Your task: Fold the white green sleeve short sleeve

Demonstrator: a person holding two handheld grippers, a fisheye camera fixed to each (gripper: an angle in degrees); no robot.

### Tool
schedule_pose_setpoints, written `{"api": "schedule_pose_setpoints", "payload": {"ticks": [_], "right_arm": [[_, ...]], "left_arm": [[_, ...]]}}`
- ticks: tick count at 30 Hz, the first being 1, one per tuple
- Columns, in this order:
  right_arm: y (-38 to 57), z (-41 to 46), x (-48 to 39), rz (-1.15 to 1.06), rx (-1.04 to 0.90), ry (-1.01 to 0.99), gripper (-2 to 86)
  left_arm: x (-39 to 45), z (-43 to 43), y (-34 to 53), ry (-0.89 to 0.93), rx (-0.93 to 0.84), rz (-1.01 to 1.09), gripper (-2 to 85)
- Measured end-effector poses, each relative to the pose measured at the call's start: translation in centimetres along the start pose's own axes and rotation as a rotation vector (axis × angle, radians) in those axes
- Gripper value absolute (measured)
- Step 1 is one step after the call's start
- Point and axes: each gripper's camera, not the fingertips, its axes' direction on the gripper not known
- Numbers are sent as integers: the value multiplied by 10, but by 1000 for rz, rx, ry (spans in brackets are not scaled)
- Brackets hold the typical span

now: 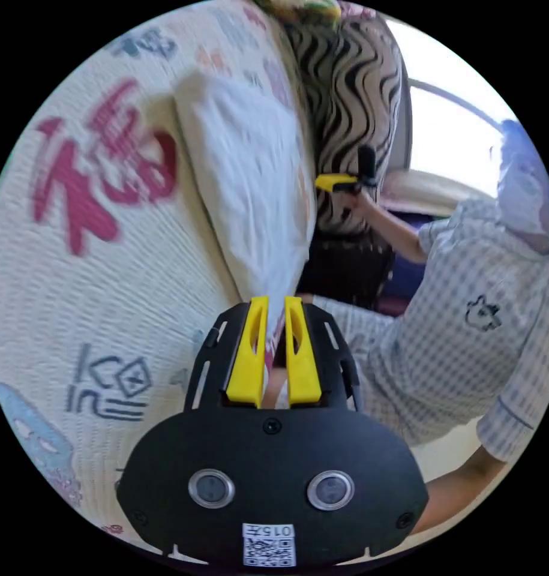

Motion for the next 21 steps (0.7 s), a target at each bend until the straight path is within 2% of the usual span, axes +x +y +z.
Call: {"api": "schedule_pose_setpoints", "payload": {"ticks": [3,6,10,14,21], "right_arm": [[-35,-33,14,-50,138,59,81],[-65,-30,28,-72,132,77,100],[-83,-16,31,-118,82,30,82],[-93,-7,28,-140,61,-133,81],[-110,-9,-18,-221,-16,-174,30]], "left_arm": [[-2,-73,-6,-140,269,0,102],[-10,-104,-21,-187,346,22,119],[-22,-102,-39,-127,301,66,110],[-8,-91,-48,-32,299,138,98],[38,-99,-31,-58,240,177,74]]}}
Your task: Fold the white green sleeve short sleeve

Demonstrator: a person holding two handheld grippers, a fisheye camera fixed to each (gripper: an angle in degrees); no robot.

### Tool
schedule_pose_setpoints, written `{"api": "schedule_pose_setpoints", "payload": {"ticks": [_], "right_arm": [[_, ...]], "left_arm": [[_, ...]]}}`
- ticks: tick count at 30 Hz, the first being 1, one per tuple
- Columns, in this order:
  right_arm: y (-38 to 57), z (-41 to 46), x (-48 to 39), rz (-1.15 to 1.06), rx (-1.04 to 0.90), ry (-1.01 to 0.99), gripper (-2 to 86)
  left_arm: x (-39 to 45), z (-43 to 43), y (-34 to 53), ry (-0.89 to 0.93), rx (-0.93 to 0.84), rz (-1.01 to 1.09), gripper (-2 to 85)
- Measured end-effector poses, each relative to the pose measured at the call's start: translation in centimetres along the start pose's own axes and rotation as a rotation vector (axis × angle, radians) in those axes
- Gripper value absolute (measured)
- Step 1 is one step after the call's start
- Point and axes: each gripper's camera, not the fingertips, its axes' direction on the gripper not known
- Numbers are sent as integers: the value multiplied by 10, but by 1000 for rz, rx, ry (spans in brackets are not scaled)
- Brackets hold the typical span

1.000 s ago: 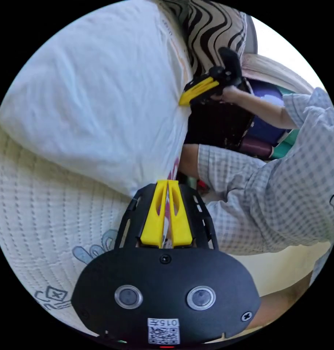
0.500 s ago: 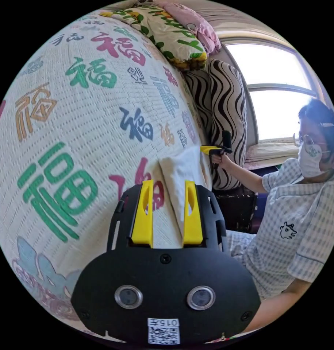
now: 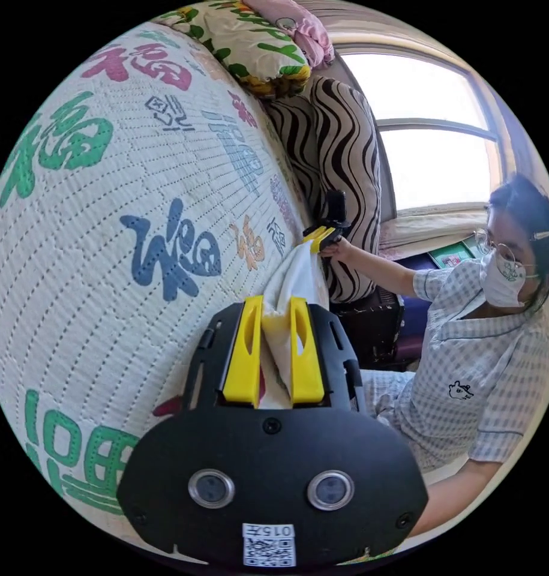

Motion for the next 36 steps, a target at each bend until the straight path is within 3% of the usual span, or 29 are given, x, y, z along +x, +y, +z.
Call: {"api": "schedule_pose_setpoints", "payload": {"ticks": [11,15,23,29,36], "right_arm": [[39,14,-226,-314,-135,302,24],[85,64,-282,-324,-245,373,31],[149,172,-286,-217,-494,514,48],[163,156,-297,-28,-400,397,66],[155,123,-350,-58,-52,348,55]], "left_arm": [[240,-5,89,-360,-113,421,74],[292,30,159,-405,-171,387,71],[284,93,244,-348,-296,132,25],[308,46,281,-344,-192,-8,24],[373,-11,251,-211,139,144,67]]}}
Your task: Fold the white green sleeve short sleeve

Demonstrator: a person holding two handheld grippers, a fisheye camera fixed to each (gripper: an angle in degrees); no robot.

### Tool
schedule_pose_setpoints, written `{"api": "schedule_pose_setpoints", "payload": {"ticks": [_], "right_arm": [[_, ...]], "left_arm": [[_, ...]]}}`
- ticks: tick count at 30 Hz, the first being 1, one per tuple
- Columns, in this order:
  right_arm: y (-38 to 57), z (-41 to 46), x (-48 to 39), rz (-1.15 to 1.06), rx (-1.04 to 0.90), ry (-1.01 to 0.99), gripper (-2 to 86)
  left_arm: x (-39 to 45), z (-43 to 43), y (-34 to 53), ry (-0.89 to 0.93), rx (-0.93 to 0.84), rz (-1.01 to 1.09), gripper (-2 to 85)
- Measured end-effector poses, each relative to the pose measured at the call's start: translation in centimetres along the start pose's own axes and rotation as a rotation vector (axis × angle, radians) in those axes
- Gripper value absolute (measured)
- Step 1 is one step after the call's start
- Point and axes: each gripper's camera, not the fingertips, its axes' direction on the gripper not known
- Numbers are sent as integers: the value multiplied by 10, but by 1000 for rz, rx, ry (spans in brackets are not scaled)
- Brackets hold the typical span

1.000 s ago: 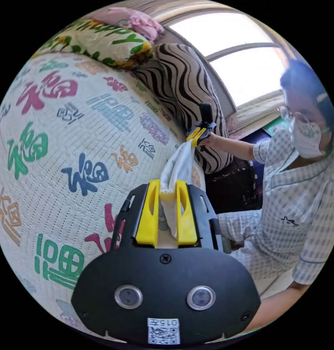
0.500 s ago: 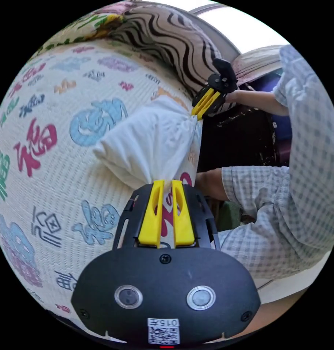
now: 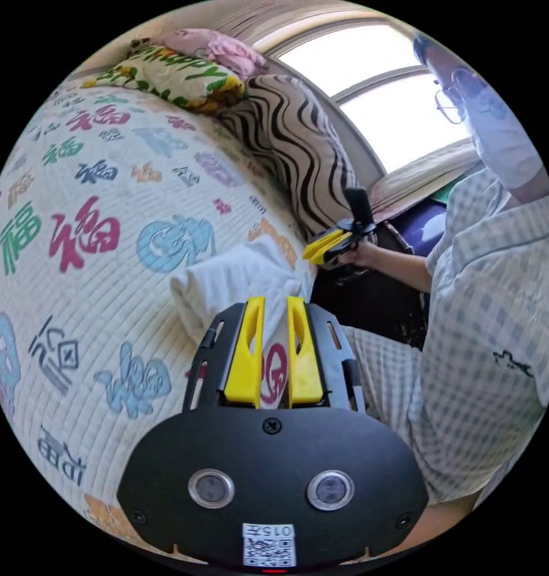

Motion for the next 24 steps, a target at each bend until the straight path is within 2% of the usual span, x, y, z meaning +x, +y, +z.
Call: {"api": "schedule_pose_setpoints", "payload": {"ticks": [4,6,7,10,13,15,17,19,22,23,24], "right_arm": [[-11,45,-7,-30,-68,-14,16],[-1,81,-12,-60,-183,22,2],[3,85,-15,-70,-180,32,0],[16,73,-17,-33,-110,-20,-4],[25,33,-13,11,89,-58,-5],[26,1,-5,42,307,-53,-5],[16,-4,1,44,367,-33,-5],[2,3,7,83,367,14,-5],[-13,22,12,156,289,78,-5],[-13,31,14,213,191,241,-4],[-7,34,8,170,172,309,-3]], "left_arm": [[-4,31,-12,120,-58,15,56],[-7,46,6,-4,-218,45,8],[-7,43,13,-9,-220,64,5],[-16,9,29,63,-126,32,-5],[-19,-23,21,127,-100,-12,-6],[-11,-59,5,143,32,15,-3],[-4,-79,-14,157,141,44,2],[-3,-87,-36,121,183,49,5],[-14,-90,-56,-55,110,-43,-4],[-21,-96,-54,-99,97,-111,-5],[-25,-107,-49,-90,113,-157,-5]]}}
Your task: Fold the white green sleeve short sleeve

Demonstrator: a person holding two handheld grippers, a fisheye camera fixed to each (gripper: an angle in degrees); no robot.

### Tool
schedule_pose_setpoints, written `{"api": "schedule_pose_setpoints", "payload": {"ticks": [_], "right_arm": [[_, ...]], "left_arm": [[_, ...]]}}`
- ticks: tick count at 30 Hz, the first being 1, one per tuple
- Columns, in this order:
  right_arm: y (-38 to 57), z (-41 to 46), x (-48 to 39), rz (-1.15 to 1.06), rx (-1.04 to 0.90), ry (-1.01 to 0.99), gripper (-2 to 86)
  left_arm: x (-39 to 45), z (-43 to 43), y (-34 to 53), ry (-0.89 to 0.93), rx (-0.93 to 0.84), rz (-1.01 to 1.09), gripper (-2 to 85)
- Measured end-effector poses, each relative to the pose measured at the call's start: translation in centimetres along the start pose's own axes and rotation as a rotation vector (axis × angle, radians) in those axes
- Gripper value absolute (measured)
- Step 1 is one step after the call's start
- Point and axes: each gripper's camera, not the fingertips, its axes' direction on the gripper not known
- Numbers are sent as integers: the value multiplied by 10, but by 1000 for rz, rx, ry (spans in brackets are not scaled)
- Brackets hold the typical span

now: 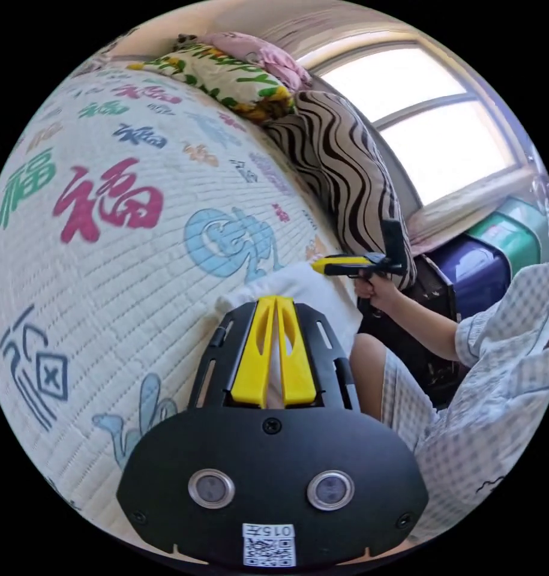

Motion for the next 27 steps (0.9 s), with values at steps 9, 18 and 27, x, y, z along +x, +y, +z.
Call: {"api": "schedule_pose_setpoints", "payload": {"ticks": [9,18,27], "right_arm": [[46,-31,41,196,-26,-334,121],[49,4,55,235,1,-461,132],[33,64,24,357,-149,-740,27]], "left_arm": [[-30,-108,28,156,88,-297,124],[-3,-78,-56,307,21,-246,106],[59,-124,-112,266,5,-327,39]]}}
